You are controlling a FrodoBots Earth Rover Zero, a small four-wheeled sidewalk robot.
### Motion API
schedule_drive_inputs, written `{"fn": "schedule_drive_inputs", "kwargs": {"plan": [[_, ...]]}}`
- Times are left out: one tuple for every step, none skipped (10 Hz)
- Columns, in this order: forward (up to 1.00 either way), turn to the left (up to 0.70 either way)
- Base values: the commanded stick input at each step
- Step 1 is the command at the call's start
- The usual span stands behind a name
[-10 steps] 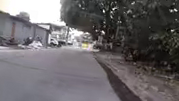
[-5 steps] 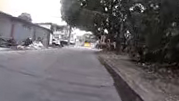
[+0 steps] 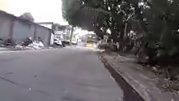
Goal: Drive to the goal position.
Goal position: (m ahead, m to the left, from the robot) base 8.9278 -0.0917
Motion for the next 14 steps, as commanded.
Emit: {"fn": "schedule_drive_inputs", "kwargs": {"plan": [[1.0, 0.06], [1.0, 0.06], [1.0, 0.06], [1.0, 0.06], [1.0, 0.06], [1.0, 0.06], [1.0, 0.06], [1.0, 0.06], [1.0, 0.06], [1.0, 0.06], [1.0, 0.06], [1.0, 0.06], [1.0, 0.06], [1.0, 0.06]]}}
